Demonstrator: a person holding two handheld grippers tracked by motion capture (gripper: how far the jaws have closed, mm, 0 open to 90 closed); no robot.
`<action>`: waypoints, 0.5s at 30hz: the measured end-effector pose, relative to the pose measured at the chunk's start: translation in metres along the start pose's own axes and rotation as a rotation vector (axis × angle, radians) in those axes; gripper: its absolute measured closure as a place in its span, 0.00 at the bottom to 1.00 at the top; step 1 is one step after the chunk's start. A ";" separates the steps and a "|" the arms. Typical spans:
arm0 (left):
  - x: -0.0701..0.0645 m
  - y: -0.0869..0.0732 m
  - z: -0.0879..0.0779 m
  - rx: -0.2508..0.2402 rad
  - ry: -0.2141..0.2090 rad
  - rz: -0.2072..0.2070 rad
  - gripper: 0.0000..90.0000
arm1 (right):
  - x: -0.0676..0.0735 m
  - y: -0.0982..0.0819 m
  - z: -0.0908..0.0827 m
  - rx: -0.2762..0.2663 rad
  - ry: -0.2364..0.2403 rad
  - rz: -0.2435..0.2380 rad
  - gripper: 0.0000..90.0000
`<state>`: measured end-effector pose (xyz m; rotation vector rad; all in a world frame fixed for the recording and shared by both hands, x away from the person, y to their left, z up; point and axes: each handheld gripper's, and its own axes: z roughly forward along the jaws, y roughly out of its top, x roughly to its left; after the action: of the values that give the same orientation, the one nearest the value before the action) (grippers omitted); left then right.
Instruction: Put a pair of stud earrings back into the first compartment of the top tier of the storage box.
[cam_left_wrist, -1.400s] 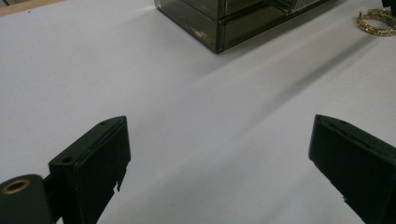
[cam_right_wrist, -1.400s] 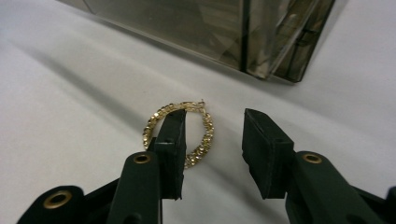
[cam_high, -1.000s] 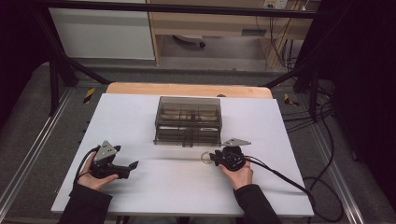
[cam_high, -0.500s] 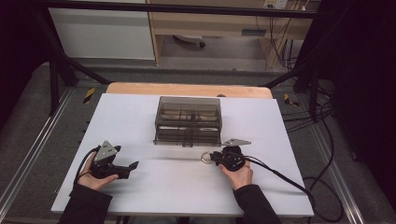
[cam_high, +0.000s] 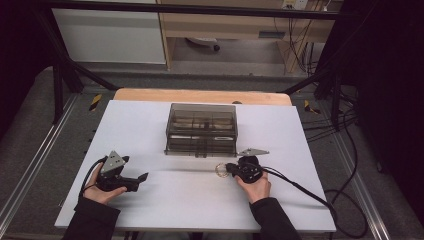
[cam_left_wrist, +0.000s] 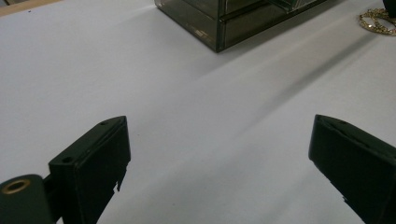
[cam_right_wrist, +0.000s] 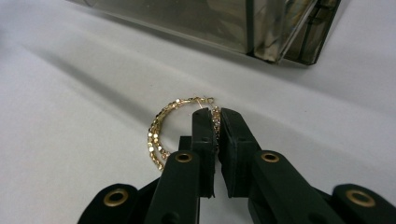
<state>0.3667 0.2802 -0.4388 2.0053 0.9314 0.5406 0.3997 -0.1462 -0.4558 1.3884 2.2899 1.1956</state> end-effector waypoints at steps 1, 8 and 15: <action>0.000 0.000 0.000 0.000 0.000 0.000 0.06 | 0.000 0.000 0.000 0.000 0.001 0.001 0.95; 0.000 0.000 0.000 0.000 0.000 0.000 0.06 | 0.000 0.000 -0.001 0.000 0.005 0.006 0.96; 0.000 0.000 0.000 -0.001 0.000 -0.001 0.06 | 0.001 0.000 -0.001 0.005 0.021 0.014 0.96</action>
<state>0.3665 0.2804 -0.4387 2.0037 0.9319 0.5412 0.3987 -0.1461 -0.4543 1.4020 2.3028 1.2156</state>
